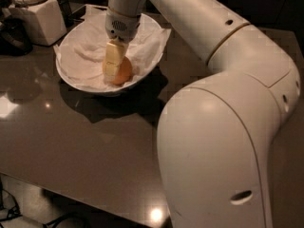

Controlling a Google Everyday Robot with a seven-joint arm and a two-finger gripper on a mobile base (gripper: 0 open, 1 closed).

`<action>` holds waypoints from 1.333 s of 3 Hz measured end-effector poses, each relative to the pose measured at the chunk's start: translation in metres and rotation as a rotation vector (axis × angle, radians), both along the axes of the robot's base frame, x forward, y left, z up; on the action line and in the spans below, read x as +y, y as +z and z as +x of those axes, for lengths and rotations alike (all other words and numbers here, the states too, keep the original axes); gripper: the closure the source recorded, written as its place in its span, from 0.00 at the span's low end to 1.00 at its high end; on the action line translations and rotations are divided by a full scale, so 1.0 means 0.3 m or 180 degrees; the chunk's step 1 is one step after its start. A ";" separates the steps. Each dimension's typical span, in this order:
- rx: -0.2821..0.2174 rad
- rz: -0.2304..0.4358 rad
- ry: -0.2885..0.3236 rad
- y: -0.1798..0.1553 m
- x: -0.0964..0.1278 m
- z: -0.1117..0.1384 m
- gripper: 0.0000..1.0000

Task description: Pick orange from white bowl

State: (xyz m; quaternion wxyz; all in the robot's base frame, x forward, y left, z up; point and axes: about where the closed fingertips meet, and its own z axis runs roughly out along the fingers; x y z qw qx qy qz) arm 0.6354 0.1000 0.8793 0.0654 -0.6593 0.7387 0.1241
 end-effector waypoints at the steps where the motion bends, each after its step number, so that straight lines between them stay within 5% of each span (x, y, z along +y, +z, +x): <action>1: 0.0060 -0.0024 0.0049 -0.045 0.019 0.012 0.25; 2: 0.0094 -0.0026 0.0054 -0.069 0.018 0.018 0.25; 4: -0.0088 -0.0114 0.0165 -0.088 0.056 0.033 0.67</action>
Offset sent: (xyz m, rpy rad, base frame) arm -0.0153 -0.0194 -0.0235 -0.0836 0.1236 0.0458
